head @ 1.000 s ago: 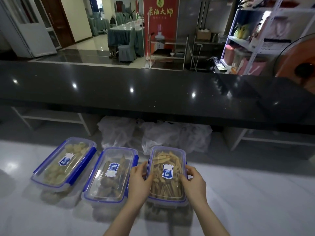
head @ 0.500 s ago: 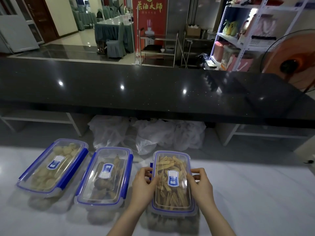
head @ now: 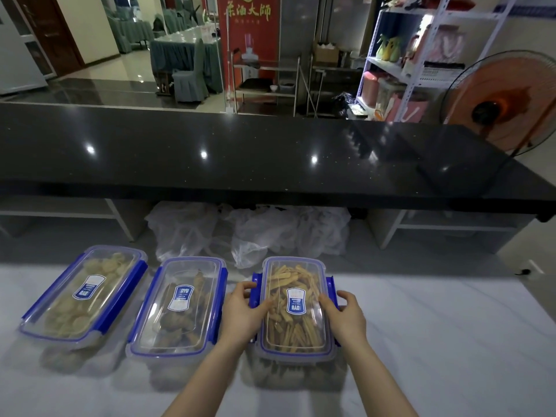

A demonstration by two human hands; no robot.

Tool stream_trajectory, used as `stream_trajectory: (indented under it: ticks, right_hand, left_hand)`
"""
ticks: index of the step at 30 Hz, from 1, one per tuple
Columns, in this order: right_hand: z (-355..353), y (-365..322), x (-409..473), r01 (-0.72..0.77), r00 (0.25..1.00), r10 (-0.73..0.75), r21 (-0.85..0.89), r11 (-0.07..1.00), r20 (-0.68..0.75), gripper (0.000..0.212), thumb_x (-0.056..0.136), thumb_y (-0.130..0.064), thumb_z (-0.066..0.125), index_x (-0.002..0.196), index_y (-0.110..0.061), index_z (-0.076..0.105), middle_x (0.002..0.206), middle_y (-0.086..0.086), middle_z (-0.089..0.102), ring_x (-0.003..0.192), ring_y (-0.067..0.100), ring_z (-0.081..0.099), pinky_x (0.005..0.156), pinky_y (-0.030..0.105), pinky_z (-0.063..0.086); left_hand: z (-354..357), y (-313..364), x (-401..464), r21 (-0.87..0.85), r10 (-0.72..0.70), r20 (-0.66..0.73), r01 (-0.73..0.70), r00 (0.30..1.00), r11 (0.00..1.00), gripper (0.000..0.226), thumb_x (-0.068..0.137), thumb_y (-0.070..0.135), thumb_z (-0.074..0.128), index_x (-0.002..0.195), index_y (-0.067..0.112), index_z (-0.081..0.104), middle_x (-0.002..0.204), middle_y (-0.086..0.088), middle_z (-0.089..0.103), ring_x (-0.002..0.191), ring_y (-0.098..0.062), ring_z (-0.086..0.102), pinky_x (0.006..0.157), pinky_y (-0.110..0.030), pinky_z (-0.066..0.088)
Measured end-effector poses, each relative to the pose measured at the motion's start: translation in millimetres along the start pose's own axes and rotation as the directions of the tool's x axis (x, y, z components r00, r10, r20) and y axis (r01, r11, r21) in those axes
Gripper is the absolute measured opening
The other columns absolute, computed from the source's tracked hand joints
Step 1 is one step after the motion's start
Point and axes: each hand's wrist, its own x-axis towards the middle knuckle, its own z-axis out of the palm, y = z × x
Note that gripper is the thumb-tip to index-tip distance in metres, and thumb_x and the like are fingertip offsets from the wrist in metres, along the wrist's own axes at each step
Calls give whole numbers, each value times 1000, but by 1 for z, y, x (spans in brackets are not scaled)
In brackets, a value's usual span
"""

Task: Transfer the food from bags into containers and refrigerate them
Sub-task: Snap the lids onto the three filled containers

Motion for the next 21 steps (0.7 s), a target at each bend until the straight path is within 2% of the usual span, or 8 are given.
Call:
stream_trajectory:
  ticks: [1, 3, 5, 9, 12, 15, 19, 21]
  right_hand:
    - [-1, -3, 0, 15, 999, -15, -12, 1000, -28, 56, 87, -36, 66, 134, -14, 45, 117, 9, 62, 87, 19, 58, 73, 32, 52]
    - [-4, -9, -2, 45, 998, -47, -46, 998, -41, 52, 86, -32, 69, 131, -11, 52, 104, 3, 61, 81, 15, 58, 68, 27, 51]
    - [-5, -11, -5, 74, 997, -76, -73, 995, -28, 42, 86, -29, 70, 122, -10, 60, 93, -2, 61, 73, 10, 57, 58, 19, 46]
    - [-7, -11, -11, 111, 994, -111, -99, 989, 2, 37, 85, -29, 71, 116, -10, 64, 89, -4, 61, 69, 4, 57, 52, 15, 43]
    - [-6, -11, -11, 114, 993, -114, -104, 988, 9, 38, 85, -27, 71, 118, -10, 63, 92, -2, 61, 70, 7, 58, 54, 15, 44]
    - [-6, -11, -10, 64, 998, -64, -31, 997, 7, 45, 84, -26, 72, 124, -12, 57, 106, 2, 62, 84, 15, 60, 61, 21, 49]
    - [-6, -6, -12, 56, 997, -61, 91, 994, 52, 53, 86, -24, 70, 133, -25, 46, 120, 0, 54, 100, 18, 55, 63, 23, 52]
    - [-4, -3, -12, 91, 995, -93, 44, 995, 39, 47, 89, -25, 66, 133, -24, 50, 129, 3, 52, 107, 19, 55, 78, 32, 55]
  left_hand:
    - [1, 1, -1, 55, 67, -35, -65, 997, 996, 48, 80, 30, 77, 121, 23, 53, 112, 4, 59, 90, -5, 62, 70, -20, 51]
    - [3, 5, -7, 72, 155, -53, -151, 987, 986, 46, 81, 31, 77, 120, 25, 54, 112, 9, 59, 92, 1, 60, 68, -14, 47]
    - [4, 5, -12, 31, 174, -67, -172, 983, 985, 45, 81, 28, 77, 121, 24, 56, 104, 18, 60, 92, 4, 59, 68, -13, 48]
    - [6, 4, -18, -18, 176, -109, -179, 978, 984, 37, 82, 29, 76, 115, 28, 60, 99, 21, 64, 94, -1, 63, 71, -13, 49]
    - [8, 2, -16, 2, 173, -109, -174, 979, 985, 35, 84, 31, 73, 117, 30, 60, 104, 17, 65, 96, -3, 64, 75, -19, 54]
    - [7, 0, -11, 105, 222, -69, -214, 973, 971, 36, 89, 32, 67, 123, 31, 58, 116, 11, 57, 102, -4, 59, 84, -30, 57]
    - [12, -1, -9, 251, 286, 39, -286, 957, 925, 39, 96, 21, 57, 133, 30, 54, 131, 8, 41, 122, -9, 43, 99, -22, 39]
    - [16, -1, -9, 320, 381, 82, -386, 921, 865, 39, 97, 13, 52, 134, 27, 56, 148, 9, 32, 135, -9, 31, 109, -23, 30]
